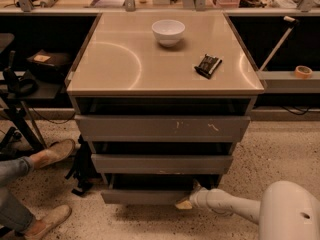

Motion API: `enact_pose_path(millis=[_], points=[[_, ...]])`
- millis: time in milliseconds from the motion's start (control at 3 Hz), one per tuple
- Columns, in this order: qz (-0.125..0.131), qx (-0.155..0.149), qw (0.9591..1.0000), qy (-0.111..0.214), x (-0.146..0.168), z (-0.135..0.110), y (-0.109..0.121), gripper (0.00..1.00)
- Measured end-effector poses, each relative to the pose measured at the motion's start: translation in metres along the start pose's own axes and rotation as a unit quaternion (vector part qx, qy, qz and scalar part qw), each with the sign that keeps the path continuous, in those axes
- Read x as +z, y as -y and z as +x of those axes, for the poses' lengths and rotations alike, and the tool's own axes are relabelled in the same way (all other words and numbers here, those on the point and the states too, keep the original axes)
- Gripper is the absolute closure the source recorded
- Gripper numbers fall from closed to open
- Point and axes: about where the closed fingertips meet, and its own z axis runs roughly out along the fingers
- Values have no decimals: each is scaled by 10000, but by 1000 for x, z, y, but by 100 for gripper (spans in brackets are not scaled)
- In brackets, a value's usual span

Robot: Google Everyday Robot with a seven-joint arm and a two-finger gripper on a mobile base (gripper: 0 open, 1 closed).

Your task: Open bottom drawer

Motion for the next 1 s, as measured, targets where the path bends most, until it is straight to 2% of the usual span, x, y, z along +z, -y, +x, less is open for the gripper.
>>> enact_pose_path(millis=[1000], points=[[-1, 0, 10000, 0, 0, 0, 0, 88]])
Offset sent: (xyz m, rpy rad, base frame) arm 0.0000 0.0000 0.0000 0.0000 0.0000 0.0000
